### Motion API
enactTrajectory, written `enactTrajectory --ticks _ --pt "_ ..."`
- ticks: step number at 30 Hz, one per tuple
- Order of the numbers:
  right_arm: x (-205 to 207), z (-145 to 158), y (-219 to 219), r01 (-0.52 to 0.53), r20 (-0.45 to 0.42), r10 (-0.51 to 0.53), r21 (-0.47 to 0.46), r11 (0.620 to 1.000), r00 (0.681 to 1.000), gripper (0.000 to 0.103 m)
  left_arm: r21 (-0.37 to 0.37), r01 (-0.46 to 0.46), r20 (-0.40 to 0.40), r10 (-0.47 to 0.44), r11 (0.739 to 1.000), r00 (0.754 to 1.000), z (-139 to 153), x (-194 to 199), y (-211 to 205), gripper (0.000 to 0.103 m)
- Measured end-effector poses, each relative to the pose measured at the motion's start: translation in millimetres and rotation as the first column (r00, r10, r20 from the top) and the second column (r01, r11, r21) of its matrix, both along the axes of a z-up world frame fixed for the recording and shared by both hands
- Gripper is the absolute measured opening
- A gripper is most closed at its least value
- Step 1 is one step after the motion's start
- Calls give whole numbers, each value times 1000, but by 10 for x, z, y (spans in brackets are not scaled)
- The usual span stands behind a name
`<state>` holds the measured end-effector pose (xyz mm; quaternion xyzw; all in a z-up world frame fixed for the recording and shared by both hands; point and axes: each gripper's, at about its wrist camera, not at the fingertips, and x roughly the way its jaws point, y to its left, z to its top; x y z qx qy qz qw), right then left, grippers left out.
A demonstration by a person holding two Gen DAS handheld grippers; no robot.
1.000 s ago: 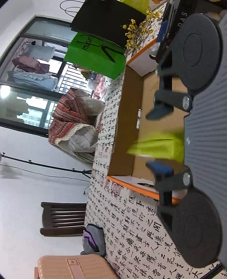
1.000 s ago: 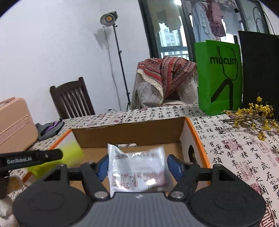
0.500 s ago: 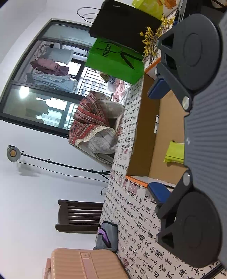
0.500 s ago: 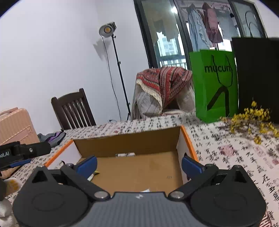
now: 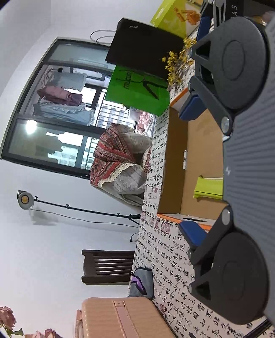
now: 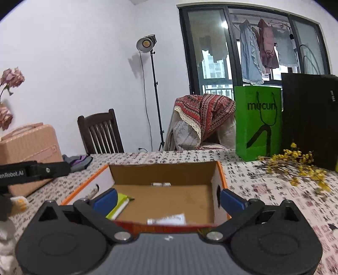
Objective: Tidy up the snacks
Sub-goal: 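Move both tools back to the snack pile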
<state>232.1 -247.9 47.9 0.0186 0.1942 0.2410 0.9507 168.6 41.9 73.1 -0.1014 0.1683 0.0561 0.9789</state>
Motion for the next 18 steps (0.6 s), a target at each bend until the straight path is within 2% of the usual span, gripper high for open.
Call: enactTrajectory --ticks 9,18 --pt "-483 -178 -170 -3 -6 3 -22 1000 1000 103 24 37 -13 -37 999 999 -128 -493 -64 103" --pt "-767 -413 -360 -28 -45 28 5 1000 999 103 27 -16 -22 16 1000 1000 -274 -891 21 103"
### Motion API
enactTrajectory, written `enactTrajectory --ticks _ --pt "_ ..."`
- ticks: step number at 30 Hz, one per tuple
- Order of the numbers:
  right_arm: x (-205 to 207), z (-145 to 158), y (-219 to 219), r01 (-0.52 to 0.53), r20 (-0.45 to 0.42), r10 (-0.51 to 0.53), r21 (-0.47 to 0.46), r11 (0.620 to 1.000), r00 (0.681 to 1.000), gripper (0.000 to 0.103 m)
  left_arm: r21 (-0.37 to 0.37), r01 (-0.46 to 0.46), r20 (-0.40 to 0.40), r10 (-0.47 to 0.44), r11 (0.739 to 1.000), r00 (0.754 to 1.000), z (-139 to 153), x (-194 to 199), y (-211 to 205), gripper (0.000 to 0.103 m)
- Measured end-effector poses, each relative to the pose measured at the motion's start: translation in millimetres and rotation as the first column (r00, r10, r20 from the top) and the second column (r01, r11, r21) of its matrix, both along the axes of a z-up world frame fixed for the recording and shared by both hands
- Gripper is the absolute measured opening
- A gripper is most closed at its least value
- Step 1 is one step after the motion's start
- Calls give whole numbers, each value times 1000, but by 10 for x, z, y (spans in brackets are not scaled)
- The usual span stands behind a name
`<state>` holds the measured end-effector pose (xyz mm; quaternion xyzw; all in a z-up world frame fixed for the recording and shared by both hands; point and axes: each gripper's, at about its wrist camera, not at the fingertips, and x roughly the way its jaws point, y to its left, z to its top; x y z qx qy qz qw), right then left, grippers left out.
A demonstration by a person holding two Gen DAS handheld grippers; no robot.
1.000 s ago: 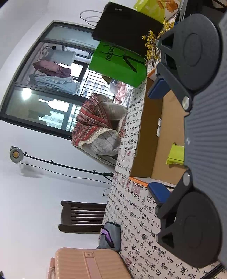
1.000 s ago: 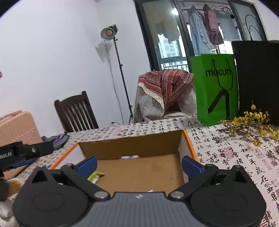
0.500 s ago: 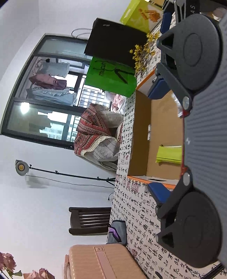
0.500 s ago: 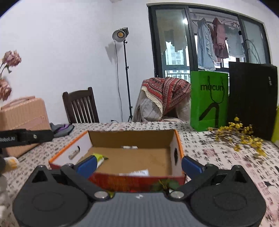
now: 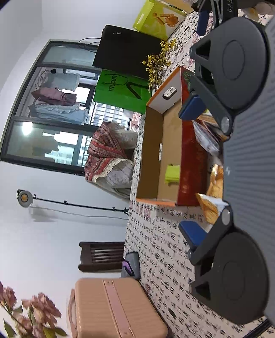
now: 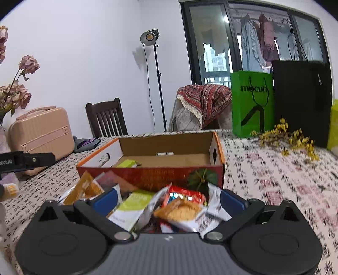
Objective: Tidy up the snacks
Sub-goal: 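Move both tools back to the snack pile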
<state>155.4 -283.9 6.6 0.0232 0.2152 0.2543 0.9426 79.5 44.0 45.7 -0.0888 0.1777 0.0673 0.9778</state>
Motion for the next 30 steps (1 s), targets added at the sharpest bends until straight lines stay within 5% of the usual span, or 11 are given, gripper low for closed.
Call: enactTrajectory --ticks 12,23,30 --pt "-194 -231 11 27 -49 -31 -88 996 998 103 -36 -4 -42 3 999 999 -193 -235 145 103" --pt "162 -159 -126 123 -38 -128 -120 985 991 101 -63 -8 -50 5 998 999 -260 -253 244 103" --pt "743 -219 -198 154 -147 -171 -120 981 974 81 -71 -23 -55 19 997 998 -278 -252 291 103"
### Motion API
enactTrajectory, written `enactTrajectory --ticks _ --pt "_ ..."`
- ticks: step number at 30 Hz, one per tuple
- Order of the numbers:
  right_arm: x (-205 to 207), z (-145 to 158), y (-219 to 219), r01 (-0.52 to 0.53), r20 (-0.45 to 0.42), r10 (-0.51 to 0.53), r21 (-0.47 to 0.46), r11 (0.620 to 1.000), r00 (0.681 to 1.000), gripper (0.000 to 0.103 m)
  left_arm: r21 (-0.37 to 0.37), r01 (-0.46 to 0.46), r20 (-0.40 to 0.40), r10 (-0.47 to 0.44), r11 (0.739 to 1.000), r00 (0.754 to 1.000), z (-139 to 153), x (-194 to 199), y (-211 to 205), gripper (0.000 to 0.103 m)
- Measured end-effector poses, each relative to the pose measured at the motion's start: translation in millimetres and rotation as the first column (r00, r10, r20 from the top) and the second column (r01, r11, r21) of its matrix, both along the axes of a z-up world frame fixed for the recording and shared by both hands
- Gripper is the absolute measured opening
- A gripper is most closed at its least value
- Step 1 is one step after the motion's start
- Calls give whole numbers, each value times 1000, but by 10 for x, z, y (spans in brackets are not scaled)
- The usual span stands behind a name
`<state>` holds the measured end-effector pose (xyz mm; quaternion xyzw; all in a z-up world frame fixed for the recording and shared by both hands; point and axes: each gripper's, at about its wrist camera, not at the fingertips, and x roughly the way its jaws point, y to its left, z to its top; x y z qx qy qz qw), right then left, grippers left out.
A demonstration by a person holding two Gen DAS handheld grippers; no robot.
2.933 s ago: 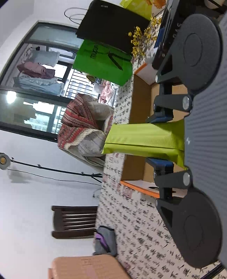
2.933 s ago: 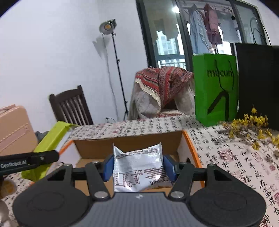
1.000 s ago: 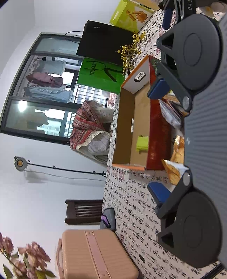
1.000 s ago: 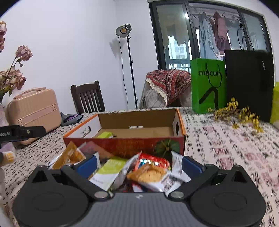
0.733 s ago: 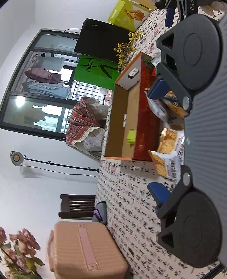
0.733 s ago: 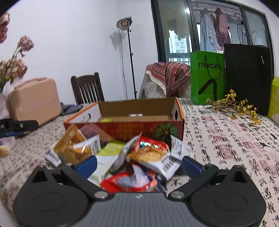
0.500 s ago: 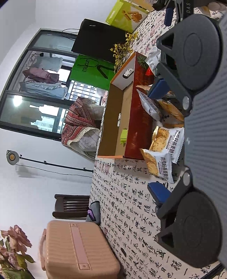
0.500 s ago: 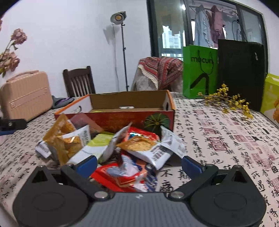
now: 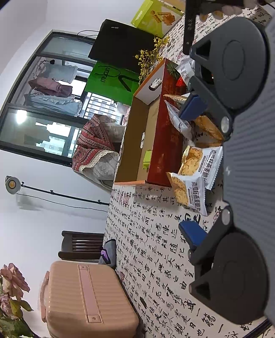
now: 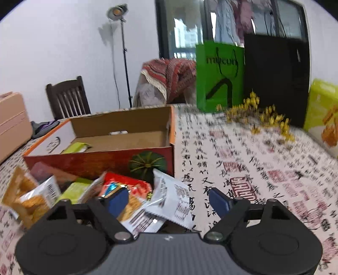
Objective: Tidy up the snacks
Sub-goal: 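Move both tools back to the snack pile, then grasp a white cracker packet with the left tool while the right tool grasps a white packet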
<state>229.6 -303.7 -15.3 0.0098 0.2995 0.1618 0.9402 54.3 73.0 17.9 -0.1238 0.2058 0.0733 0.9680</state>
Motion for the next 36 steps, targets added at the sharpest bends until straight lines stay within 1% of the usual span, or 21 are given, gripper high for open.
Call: enactTrajectory --ticks 3,5,7,8,9,11,13,17,20,24,28,31,33,36 --pt "201 -69 -1 4 -53 -2 27 1000 999 80 -3 -10 -3 10 1000 1000 -11 4 31 103" --pt "292 -111 44 8 -67 -8 9 1000 998 79 -6 -15 -7 15 1000 1000 -21 12 48 103" --pt "396 -170 62 14 -93 -13 9 1000 996 68 -8 -17 -9 17 1000 1000 -29 15 50 103" --pt "443 -203 59 16 -113 -13 21 1000 993 61 -8 -18 -10 17 1000 1000 -33 18 49 103" --pt "479 -238 47 18 -133 -12 39 999 991 56 -8 -18 -12 18 1000 1000 -36 21 46 103" --pt "495 -274 26 15 -145 -6 59 998 989 53 -10 -21 -15 21 1000 1000 -45 28 57 103" --pt "474 -277 38 4 -142 4 58 998 990 48 -12 -29 -20 29 999 999 -54 42 67 103" --pt "459 -283 -5 5 -132 7 89 996 991 45 -16 -29 -26 29 999 999 -70 86 65 103" --pt "384 -247 -46 22 -83 -14 97 995 996 45 -13 -30 -34 29 999 999 -88 105 61 103" --pt "148 -118 -33 24 45 -28 80 997 999 45 -5 -43 -46 43 999 998 -102 137 81 103" --pt "-134 -22 17 0 146 -7 50 999 989 45 6 -57 -71 58 998 996 -121 214 122 103" --pt "-276 1 44 -3 216 -2 27 1000 976 45 11 -53 -102 54 999 993 -155 328 158 103" --pt "-294 5 48 0 243 -5 19 1000 970 45 18 -53 -128 54 998 990 -179 429 189 103" --pt "-250 -14 20 2 235 -11 40 999 972 45 10 -60 -160 61 998 985 -217 580 257 103"
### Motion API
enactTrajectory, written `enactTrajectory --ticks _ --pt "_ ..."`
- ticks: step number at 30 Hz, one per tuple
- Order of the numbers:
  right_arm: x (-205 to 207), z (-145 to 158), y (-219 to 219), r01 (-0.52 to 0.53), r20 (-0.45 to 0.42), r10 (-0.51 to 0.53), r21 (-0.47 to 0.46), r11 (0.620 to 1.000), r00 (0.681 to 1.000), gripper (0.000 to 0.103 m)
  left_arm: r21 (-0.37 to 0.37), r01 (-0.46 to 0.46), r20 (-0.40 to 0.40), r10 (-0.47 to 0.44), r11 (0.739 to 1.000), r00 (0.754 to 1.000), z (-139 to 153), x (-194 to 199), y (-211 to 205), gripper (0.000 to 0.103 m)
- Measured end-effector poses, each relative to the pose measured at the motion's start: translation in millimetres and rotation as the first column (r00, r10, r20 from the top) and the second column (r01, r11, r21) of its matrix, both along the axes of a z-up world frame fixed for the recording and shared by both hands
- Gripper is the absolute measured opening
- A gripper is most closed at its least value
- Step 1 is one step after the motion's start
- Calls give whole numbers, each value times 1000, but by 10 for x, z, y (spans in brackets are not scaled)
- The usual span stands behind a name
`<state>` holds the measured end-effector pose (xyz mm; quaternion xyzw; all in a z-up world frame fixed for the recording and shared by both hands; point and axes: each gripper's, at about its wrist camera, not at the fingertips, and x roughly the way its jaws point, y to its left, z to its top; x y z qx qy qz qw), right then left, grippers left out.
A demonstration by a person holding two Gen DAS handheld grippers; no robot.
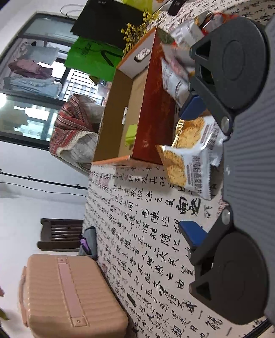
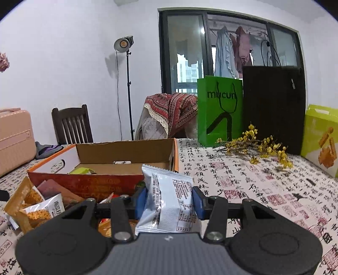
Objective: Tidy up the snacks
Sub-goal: 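Grasp a white cracker packet with the left tool while the right tool grasps a white packet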
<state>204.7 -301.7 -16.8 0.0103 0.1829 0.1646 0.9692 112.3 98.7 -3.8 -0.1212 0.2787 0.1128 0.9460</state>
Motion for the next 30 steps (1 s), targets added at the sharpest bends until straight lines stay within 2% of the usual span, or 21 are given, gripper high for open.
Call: enactTrajectory --ticks 6,8,9,13,15,17,18,19,30 --pt "16 -39 -39 8 -25 -7 27 1000 1000 46 -75 -27 -35 24 997 999 -132 239 179 100" --pt "17 -67 -34 6 -33 -5 28 1000 999 46 -108 -38 -52 32 993 998 -193 277 213 94" --pt "22 -71 -33 5 -36 -4 27 1000 999 46 -126 -33 -57 26 991 998 -217 289 228 88" --pt "21 -84 -25 3 -38 -2 27 1000 999 46 -194 -7 -35 0 981 999 -246 281 294 74" --pt "21 -90 -24 4 -43 -3 26 1000 999 46 -236 16 -22 -22 972 1000 -263 276 322 73" --pt "22 -96 -31 8 -45 -6 27 1000 999 46 -255 32 -13 -37 966 999 -265 267 321 63" --pt "25 -99 -33 9 -46 -8 28 1000 999 47 -261 43 -10 -47 964 999 -268 267 320 54" --pt "31 -98 -37 10 -47 -9 28 1000 999 47 -272 56 -2 -59 961 998 -267 265 322 51" --pt "51 -99 -22 9 -48 -8 23 1000 999 47 -163 57 67 -46 985 997 -110 126 204 49"
